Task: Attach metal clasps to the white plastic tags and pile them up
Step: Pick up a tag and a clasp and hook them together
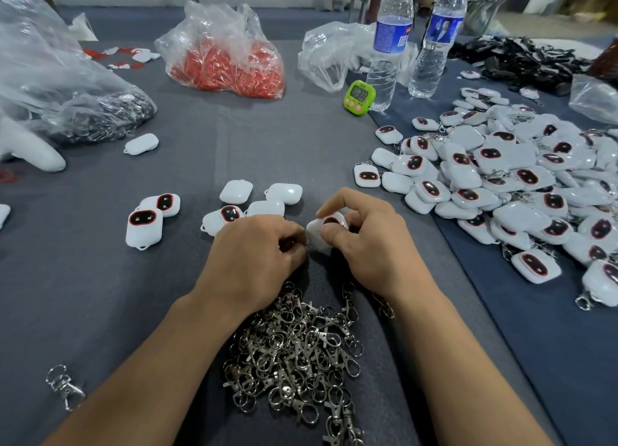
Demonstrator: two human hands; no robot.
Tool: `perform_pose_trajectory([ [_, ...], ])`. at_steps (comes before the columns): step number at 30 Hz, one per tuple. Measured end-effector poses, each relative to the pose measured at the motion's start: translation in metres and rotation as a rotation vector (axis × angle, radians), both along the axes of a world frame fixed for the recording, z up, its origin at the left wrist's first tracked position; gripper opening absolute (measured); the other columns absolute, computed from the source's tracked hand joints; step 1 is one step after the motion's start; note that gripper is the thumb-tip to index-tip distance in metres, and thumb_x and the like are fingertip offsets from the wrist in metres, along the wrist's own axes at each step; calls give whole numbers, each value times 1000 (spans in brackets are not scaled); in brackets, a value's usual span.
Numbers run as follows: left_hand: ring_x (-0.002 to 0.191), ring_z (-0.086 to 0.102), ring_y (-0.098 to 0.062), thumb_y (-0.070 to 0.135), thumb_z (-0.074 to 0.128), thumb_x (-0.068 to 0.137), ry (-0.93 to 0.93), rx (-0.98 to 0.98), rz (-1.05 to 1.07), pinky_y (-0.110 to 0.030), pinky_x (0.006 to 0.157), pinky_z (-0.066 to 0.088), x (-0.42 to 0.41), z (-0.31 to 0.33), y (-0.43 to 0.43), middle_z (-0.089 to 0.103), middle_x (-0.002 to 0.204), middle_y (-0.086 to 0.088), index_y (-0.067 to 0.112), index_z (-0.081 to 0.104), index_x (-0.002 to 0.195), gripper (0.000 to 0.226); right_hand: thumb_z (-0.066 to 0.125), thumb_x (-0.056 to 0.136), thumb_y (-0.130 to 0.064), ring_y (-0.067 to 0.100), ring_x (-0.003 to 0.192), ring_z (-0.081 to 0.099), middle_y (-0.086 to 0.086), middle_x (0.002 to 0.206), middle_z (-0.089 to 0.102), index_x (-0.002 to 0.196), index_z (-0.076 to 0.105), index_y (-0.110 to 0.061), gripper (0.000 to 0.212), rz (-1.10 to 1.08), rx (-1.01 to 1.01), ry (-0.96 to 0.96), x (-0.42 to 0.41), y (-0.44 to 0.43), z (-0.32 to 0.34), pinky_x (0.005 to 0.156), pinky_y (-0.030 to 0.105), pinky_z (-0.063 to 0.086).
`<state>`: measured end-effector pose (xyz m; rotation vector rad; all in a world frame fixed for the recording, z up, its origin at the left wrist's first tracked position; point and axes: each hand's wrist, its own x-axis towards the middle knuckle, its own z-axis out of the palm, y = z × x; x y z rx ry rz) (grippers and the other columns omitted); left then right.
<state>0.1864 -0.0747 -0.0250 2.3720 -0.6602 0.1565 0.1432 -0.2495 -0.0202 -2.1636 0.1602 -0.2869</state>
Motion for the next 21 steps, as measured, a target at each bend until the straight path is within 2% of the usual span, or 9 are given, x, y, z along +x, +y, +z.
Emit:
perform_pose_trajectory([
  [6,67,61,-19,38,60,78,-88,18,-8,-40,63,51,-2,-1,-1,69,71,5,29,78,83,20,71,90,-23,16,66,58,1,71,69,91,69,-29,7,31,-3,25,0,0,4,62,30,46],
  [12,61,59,-18,37,65,78,-136,-7,-8,-39,59,51,-2,-3,0,67,65,5,27,78,78,16,74,87,-21,8,55,49,3,63,66,86,69,-28,8,52,27,34,-1,0,4,54,22,41],
  [15,61,59,-13,34,73,77,-128,-56,18,-38,60,52,-3,-3,-1,67,64,8,28,78,77,8,73,87,-18,9,55,48,7,64,65,86,70,-29,12,20,66,46,-1,1,2,57,25,42],
  [16,61,59,-9,31,77,76,-117,-88,28,-35,62,52,-3,-4,-1,66,65,10,30,78,78,3,72,87,-16,11,56,49,5,61,63,85,70,-28,13,-3,105,56,0,2,2,59,29,43],
  [18,64,60,-5,24,82,75,-82,-182,38,-19,62,48,-2,-3,-1,67,70,16,33,79,85,14,70,87,-7,14,52,48,2,57,59,82,72,-24,18,-55,291,73,1,3,4,56,30,43],
  [19,66,61,-3,21,83,75,-65,-223,30,-11,62,44,-1,-2,0,67,74,19,33,79,88,18,68,87,-3,13,49,49,1,57,61,80,73,-22,21,-69,426,80,1,3,6,51,27,42],
  [21,68,63,1,17,84,78,-27,-290,-7,-5,63,41,0,0,0,69,76,22,33,81,90,21,63,90,3,11,44,50,4,61,65,79,73,-17,25,-66,675,96,-1,4,10,41,19,36],
])
